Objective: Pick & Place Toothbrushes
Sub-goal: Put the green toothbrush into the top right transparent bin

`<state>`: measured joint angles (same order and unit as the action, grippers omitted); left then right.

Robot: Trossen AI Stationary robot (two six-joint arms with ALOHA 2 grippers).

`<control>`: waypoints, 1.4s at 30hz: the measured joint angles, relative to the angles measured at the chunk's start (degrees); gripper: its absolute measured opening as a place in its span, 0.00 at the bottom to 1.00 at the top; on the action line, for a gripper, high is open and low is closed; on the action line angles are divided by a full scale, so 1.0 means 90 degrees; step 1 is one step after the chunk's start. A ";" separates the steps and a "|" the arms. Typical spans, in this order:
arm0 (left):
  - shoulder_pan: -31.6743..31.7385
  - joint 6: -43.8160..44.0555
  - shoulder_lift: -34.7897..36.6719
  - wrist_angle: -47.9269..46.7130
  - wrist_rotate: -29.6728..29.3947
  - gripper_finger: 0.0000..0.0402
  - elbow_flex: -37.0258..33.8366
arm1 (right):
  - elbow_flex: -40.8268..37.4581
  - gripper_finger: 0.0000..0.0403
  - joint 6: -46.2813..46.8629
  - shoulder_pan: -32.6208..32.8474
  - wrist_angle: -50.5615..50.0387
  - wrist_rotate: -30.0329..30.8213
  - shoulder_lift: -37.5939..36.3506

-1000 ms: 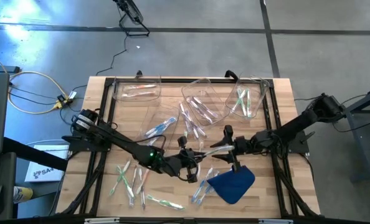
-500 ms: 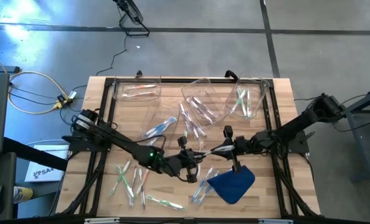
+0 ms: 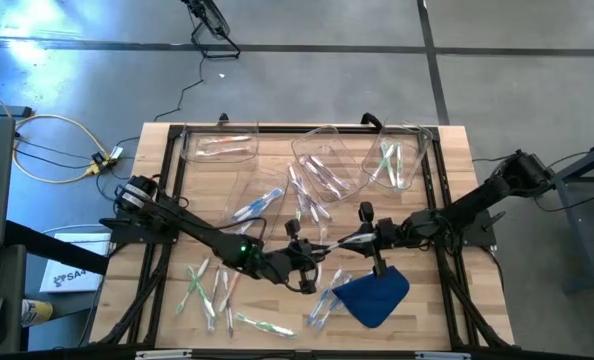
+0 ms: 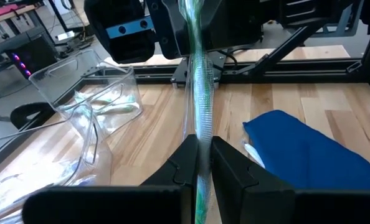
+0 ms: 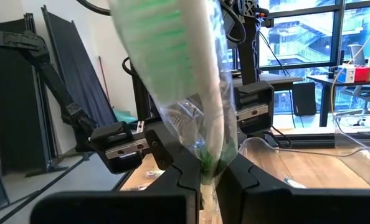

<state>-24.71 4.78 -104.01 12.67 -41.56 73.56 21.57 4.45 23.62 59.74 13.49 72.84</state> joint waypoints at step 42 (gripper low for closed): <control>-0.0017 -0.1200 0.0592 -0.0406 0.0115 0.52 -0.0004 | -0.0003 0.04 0.0032 0.0002 -0.0796 0.0445 -0.0194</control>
<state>-24.86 -6.03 -98.68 9.01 -40.52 73.53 21.54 4.73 23.64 52.58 17.50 71.10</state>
